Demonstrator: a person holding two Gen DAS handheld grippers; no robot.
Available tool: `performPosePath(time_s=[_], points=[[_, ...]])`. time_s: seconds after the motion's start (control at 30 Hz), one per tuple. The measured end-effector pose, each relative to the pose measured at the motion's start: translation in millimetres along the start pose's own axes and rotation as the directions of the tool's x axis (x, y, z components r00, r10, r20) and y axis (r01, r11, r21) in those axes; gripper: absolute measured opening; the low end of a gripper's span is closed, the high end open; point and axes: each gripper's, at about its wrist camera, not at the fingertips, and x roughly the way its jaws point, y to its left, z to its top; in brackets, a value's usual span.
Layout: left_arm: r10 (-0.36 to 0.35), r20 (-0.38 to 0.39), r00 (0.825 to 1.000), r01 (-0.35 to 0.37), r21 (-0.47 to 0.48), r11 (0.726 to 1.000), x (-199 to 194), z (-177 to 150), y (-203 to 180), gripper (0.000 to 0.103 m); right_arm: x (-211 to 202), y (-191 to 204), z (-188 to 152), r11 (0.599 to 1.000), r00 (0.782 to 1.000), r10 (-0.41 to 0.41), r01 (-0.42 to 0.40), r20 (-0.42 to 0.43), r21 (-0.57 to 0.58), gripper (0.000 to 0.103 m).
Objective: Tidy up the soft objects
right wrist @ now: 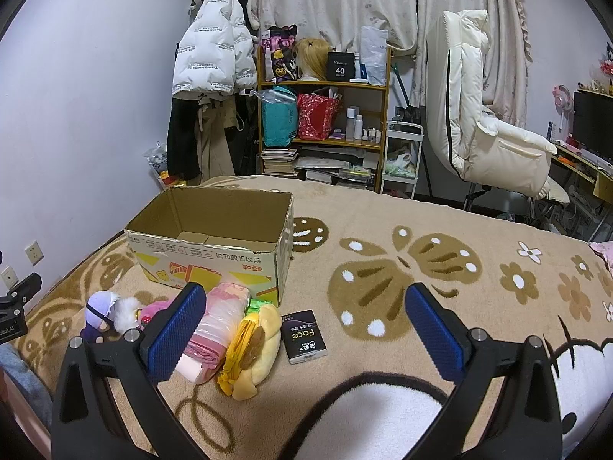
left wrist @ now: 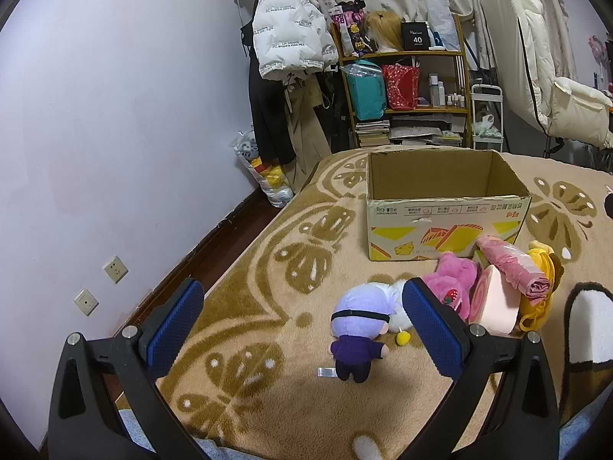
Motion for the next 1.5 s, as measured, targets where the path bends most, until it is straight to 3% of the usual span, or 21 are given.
performPosePath(time_s=[1.5], points=[[0.000, -0.006, 1.000, 0.000, 0.005, 1.000, 6.4, -6.6, -1.2, 0.102, 0.0, -0.4, 0.1, 1.000, 1.000, 0.003, -0.003, -0.003, -0.001, 0.103]])
